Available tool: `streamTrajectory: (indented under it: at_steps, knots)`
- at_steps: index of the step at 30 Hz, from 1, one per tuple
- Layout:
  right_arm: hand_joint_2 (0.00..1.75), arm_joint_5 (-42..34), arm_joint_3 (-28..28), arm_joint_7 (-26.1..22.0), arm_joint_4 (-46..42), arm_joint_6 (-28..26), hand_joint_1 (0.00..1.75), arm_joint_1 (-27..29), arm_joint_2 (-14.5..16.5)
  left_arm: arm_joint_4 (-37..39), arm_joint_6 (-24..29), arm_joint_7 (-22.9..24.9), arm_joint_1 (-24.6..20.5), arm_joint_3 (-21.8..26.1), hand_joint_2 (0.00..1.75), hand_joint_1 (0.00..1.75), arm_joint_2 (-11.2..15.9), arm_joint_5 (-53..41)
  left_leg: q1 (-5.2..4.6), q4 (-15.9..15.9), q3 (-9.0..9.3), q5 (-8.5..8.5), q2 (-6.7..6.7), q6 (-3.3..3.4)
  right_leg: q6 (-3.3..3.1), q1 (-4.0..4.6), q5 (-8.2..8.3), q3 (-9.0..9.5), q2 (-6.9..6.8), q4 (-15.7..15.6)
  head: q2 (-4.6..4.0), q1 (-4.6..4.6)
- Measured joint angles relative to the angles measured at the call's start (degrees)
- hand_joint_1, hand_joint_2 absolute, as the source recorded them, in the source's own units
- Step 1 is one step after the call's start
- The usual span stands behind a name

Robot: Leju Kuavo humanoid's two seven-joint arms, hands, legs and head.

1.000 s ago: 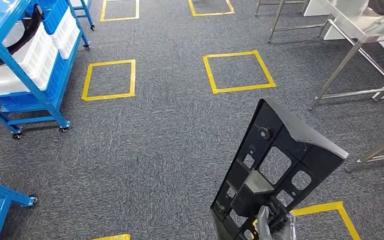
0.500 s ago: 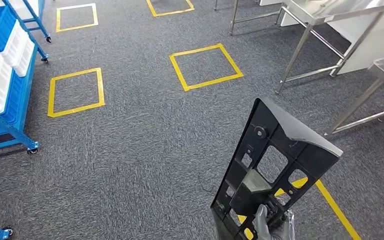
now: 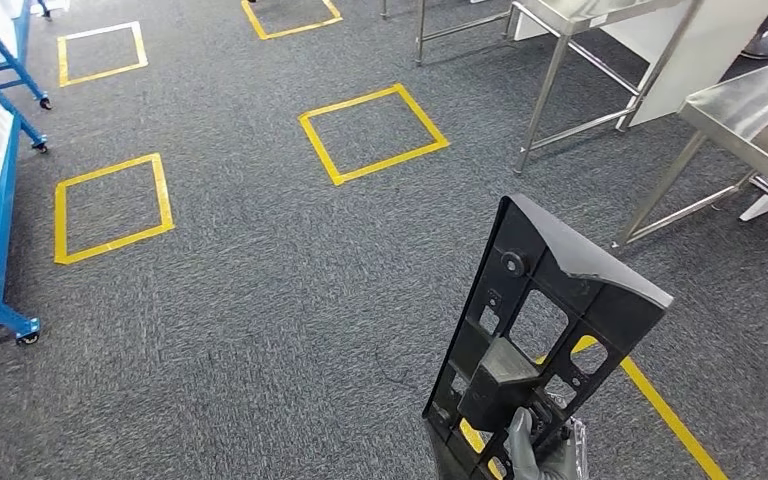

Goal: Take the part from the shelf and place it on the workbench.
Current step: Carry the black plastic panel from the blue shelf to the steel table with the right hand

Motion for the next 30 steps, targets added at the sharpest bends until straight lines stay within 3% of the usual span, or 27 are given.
streamTrajectory:
  at_steps: [1, 2, 3, 4, 5, 7, 9, 10, 12, 14, 15, 17, 19, 20, 22, 23, 24, 25, 26, 28, 30]
  knots:
    - [1.75, 0.0, 0.0, 0.0, 0.0, 0.0, 1.75, 0.0, 0.0, 0.0, 0.0, 0.0, 0.0, 0.0, 1.75, 0.0, 0.0, 0.0, -0.03, -3.2, 1.22, 1.9, -0.65, 0.25, 0.03, 0.02, -0.03, 0.08, 0.52, 0.0, 0.0, 0.01]
    - [1.75, 0.0, 0.0, 0.0, 0.0, 0.0, 1.75, 0.0, 0.0, 0.0, 0.0, 0.0, 0.0, 0.0, 1.75, 0.0, 0.0, 0.0, -0.07, -7.1, 2.66, 3.81, -2.11, 0.62, 0.1, 0.01, -0.07, 0.13, 1.15, 0.1, 0.0, 0.02]
    - [1.75, 0.0, 0.0, 0.0, 0.0, 0.0, 1.75, 0.0, 0.0, 0.0, 0.0, 0.1, 0.0, 0.0, 1.75, 0.0, 0.1, 0.0, -0.18, -11.2, 4.19, 5.59, -3.37, 1.0, 0.43, -0.11, -0.09, 0.02, 2.16, 0.1, 0.0, 0.02]
    - [1.75, 0.0, 0.0, 0.0, 0.0, -0.1, 1.75, 0.0, 0.0, 0.0, 0.0, 0.2, -0.1, 0.0, 1.75, 0.0, 0.0, -0.1, -0.16, -15.8, 5.98, 7.59, -3.89, 1.7, 1.07, -0.09, -0.65, -0.46, 2.03, 0.9, 0.0, 0.03]
    - [1.75, 0.0, 0.1, 0.0, 0.0, -0.1, 1.75, 0.1, 0.0, 0.0, 0.0, 0.3, -0.1, 0.0, 1.75, 0.0, 0.0, -0.1, -0.14, -17.3, 6.59, 7.8, -3.54, 2.17, 1.75, -0.14, -1.78, -1.54, 1.07, 2.7, 0.0, 0.03]
    - [1.75, 0.1, 0.1, 0.1, -0.1, -0.3, 1.75, 0.1, 0.0, 0.0, -0.1, 0.4, -0.1, 0.0, 1.75, 0.0, -0.2, -0.2, -0.06, -18.6, 7.29, 8.21, -0.7, 2.88, 2.96, -0.23, -5.32, -5.12, -1.84, 9.3, 0.0, 0.03]
    - [1.75, 0.1, 0.1, 0.2, 0.0, -0.3, 1.75, 0.2, 0.0, 0.0, -0.1, 0.4, 0.1, 0.0, 1.75, 0.0, -0.2, -0.3, -0.14, -18.5, 7.36, 7.97, 1.07, 2.88, 3.43, -0.62, -6.94, -7.93, -2.72, 14.5, 0.0, 0.02]
    - [1.75, 0.1, 0.1, 0.3, 0.0, -0.3, 1.75, 0.3, 0.0, 0.0, -0.1, 0.5, 0.1, 0.0, 1.75, 0.0, -0.2, -0.4, -0.13, -18.5, 7.45, 7.81, 1.87, 2.79, 3.63, -0.81, -6.16, -7.95, -2.95, 14.4, 0.0, 0.03]
    - [1.75, 0.1, 0.1, 0.4, 0.0, -0.3, 1.75, 0.4, 0.0, 0.0, -0.1, 0.5, 0.0, 0.0, 1.75, 0.0, -0.2, -0.5, -0.1, -18.2, 7.75, 7.35, 3.23, 2.4, 3.81, -1.09, -2.47, -4.77, -4.37, 8.4, 0.0, 0.02]
    - [1.75, 0.1, 0.1, 0.5, 0.0, -0.5, 1.75, 0.3, 0.0, 0.0, -0.2, 0.7, 0.0, 0.0, 1.75, 0.0, -0.2, -0.5, -0.32, -17.8, 8.06, 6.64, 4.31, 1.69, 3.43, -0.89, -0.18, -1.28, -6.48, 1.9, 0.0, 0.02]
    - [1.75, 0.1, 0.1, 0.5, 0.0, -0.6, 1.75, 0.3, 0.1, 0.0, -0.2, 0.8, 0.0, 0.0, 1.75, 0.0, -0.3, -0.5, -0.45, -17.6, 8.23, 6.31, 4.8, 1.31, 3.1, -0.75, 0.02, -0.49, -7.01, 0.4, 0.0, 0.02]
    - [1.75, 0.2, 0.1, 0.6, -0.1, -0.7, 1.75, 0.5, 0.1, 0.0, -0.2, 0.9, -0.2, 0.0, 1.75, 0.0, -0.3, -0.6, -0.45, -17.6, 8.79, 5.94, 5.82, 0.62, 2.31, -0.53, -0.19, -0.44, -6.05, 0.1, 0.0, 0.02]
    - [1.75, 0.3, 0.2, 0.6, -0.1, -0.8, 1.75, 0.6, 0.1, 0.0, -0.2, 1.0, -0.4, 0.0, 1.75, 0.0, -0.4, -0.6, -0.12, -16.8, 8.97, 5.06, 4.68, -0.05, 1.57, -0.61, -0.03, -0.3, -4.94, -0.2, 0.0, 0.02]
    - [1.75, 0.3, 0.2, 0.6, -0.1, -0.8, 1.75, 0.6, 0.1, 0.0, -0.2, 1.0, -0.4, 0.0, 1.75, 0.0, -0.4, -0.6, 0.02, -15.0, 8.3, 3.75, 3.31, -0.3, 1.21, -0.72, 0.11, -0.22, -4.39, -0.3, 0.0, 0.01]
    - [1.75, 0.5, 0.4, 0.6, -0.1, -0.9, 1.75, 0.6, 0.1, 0.0, -0.2, 1.0, -0.2, 0.0, 1.75, 0.0, -0.6, -0.7, 0.15, -8.1, 5.19, -0.12, 0.69, -0.5, 0.74, -0.69, 0.2, -0.23, -3.22, -0.4, 0.0, 0.02]
    - [1.75, 0.5, 0.4, 0.7, -0.1, -0.9, 1.75, 0.6, 0.1, 0.0, -0.2, 1.0, -0.1, 0.0, 1.75, 0.0, -0.6, -0.7, 0.16, -4.1, 3.26, -1.76, 0.29, -0.51, 0.62, -0.58, 0.2, -0.27, -2.52, -0.3, 0.0, 0.01]
    - [1.75, 0.6, 0.5, 0.7, -0.1, -0.9, 1.75, 0.7, 0.1, 0.0, -0.2, 1.0, 0.1, 0.0, 1.75, 0.0, -0.6, -0.7, 0.14, -1.4, 1.83, -2.37, 0.15, -0.46, 0.57, -0.46, 0.18, -0.27, -1.75, -0.2, 0.0, 0.01]
    - [1.75, 0.6, 0.5, 0.7, -0.1, -0.9, 1.75, 0.7, 0.1, 0.0, -0.2, 1.0, 0.2, 0.0, 1.75, 0.0, -0.6, -0.7, 0.14, -0.8, 1.29, -1.74, 0.07, -0.33, 0.56, -0.37, 0.16, -0.26, -0.93, -0.1, 0.0, 0.01]
    - [1.75, 0.7, 0.5, 0.7, -0.1, -0.9, 1.75, 0.7, 0.1, 0.0, -0.2, 1.0, 0.2, 0.0, 1.75, 0.0, -0.6, -0.7, 0.14, -2.4, 1.75, -0.05, -0.1, -0.12, 0.55, -0.31, 0.13, -0.22, -0.12, 0.0, 0.0, 0.01]
    - [1.75, 0.7, 0.5, 0.7, -0.1, -0.9, 1.75, 0.7, 0.1, 0.0, -0.2, 1.0, 0.2, 0.0, 1.75, 0.0, -0.5, -0.7, 0.12, -10.0, 4.68, 4.31, -1.96, 0.55, 0.62, -0.22, 0.09, -0.14, 1.38, 0.1, 0.0, 0.02]
    - [1.75, 0.7, 0.6, 0.8, -0.1, -0.9, 1.75, 0.6, 0.1, 0.0, -0.2, 1.1, 0.2, 0.0, 1.75, 0.0, -0.5, -0.7, 0.04, -15.5, 6.76, 6.2, -4.19, 1.05, 1.04, -0.28, 0.14, -0.4, 2.71, 0.3, 0.0, 0.02]
